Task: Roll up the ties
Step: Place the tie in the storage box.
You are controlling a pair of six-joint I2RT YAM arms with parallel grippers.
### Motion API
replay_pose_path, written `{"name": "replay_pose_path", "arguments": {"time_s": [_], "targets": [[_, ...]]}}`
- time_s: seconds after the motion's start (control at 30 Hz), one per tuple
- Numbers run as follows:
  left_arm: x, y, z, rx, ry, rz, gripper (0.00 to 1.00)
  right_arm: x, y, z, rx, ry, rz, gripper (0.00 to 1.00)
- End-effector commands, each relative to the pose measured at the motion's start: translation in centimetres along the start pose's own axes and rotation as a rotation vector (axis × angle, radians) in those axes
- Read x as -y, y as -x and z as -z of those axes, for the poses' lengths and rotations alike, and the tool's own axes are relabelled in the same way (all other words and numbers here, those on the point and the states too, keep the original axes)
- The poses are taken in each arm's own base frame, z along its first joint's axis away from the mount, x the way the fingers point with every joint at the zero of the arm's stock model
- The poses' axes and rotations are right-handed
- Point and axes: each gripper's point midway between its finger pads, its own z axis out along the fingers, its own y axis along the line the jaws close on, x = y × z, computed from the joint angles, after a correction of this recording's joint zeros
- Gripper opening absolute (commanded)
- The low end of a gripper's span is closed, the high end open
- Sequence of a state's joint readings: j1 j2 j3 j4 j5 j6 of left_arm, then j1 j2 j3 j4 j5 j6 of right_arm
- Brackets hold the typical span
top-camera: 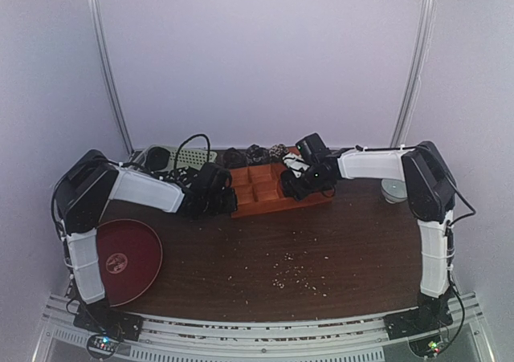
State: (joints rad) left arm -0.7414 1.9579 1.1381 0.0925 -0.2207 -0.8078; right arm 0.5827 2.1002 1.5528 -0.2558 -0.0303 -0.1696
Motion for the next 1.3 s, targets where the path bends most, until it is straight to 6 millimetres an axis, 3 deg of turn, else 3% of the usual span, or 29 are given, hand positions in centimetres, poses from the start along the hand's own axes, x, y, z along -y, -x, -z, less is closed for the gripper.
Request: {"name": "replay_pose_path", "arguments": {"time_s": [0.0, 0.53, 0.6, 0.67, 0.87, 1.07, 1.27], "targets": [[-0.2, -0.9, -0.6, -0.022, 0.026, -0.006, 0.2, -0.5, -0.9, 1.5, -0.047, 0.011, 0.006, 0.69], [-0.8, 1.2, -1.6, 0.046, 0.082, 0.041, 0.17, 0.5, 3.5, 4.3, 0.067, -0.014, -0.033, 0.83], [-0.9, 1.5, -1.6, 0.059, 0.087, 0.054, 0.16, 0.8, 4.2, 4.9, 0.088, -0.021, -0.041, 0.84], [-0.9, 2.1, -1.6, 0.078, 0.087, 0.063, 0.15, 0.9, 5.0, 5.6, 0.115, -0.02, -0.052, 0.99], [-1.5, 3.2, -2.5, 0.109, 0.116, 0.101, 0.14, 1.2, 6.5, 8.7, 0.21, -0.017, -0.1, 1.0], [-2.1, 4.3, -2.7, 0.15, 0.129, 0.15, 0.14, 3.2, 6.2, 14.0, 0.353, -0.103, -0.295, 1.0], [-0.2, 6.3, -1.2, 0.167, 0.059, 0.145, 0.34, 3.6, 3.1, 16.8, 0.354, -0.115, -0.502, 1.0]]}}
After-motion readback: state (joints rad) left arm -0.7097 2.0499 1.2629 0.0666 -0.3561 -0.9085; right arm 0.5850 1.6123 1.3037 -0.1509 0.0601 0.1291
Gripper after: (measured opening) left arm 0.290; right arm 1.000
